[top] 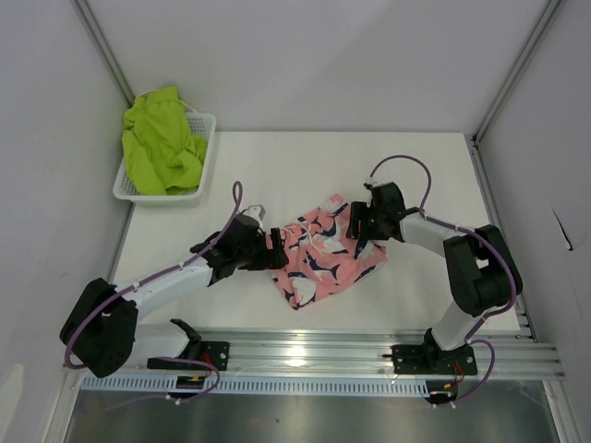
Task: Fold and stack the shorts
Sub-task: Neatly place the folded shorts to the corner
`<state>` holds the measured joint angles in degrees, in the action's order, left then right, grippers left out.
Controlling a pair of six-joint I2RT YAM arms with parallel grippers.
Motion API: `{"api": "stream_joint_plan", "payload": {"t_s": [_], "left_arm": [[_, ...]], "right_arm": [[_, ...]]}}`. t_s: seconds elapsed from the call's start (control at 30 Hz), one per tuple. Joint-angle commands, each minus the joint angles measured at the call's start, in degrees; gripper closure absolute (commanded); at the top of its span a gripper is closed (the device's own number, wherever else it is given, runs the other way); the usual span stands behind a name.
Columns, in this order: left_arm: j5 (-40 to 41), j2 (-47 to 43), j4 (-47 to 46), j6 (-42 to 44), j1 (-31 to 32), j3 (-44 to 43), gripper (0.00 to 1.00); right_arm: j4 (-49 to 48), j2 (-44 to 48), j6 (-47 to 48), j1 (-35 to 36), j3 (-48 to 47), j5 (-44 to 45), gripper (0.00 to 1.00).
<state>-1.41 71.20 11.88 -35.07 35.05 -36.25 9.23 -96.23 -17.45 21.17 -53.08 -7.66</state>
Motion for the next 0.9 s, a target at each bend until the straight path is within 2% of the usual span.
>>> {"api": "stream_joint_plan", "payload": {"t_s": [0.0,0.2,0.37,0.57,0.87], "left_arm": [[1.1,-0.7,-5.6,-3.8,1.7,1.4,0.1],[1.1,2.3,-10.6,-6.4,2.6,3.2,0.09],[3.3,6.2,-9.8,-6.3,3.3,0.7,0.08],[3.1,11.0,-11.6,-6.7,3.3,1.4,0.1],[5.7,16.3,-10.0,-1.3,3.3,-4.3,0.23]], "right_arm": [[-0.2,0.7,0.6,0.4,-1.9,1.8,0.37],[-0.4,1.2,0.1,0.9,-1.1,1.7,0.38],[0.5,1.3,-1.1,1.7,-1.0,2.7,0.4],[2.5,2.9,-4.2,3.3,1.4,4.5,0.5],[4.1,10.6,-12.2,15.4,8.9,9.4,0.52]]}}
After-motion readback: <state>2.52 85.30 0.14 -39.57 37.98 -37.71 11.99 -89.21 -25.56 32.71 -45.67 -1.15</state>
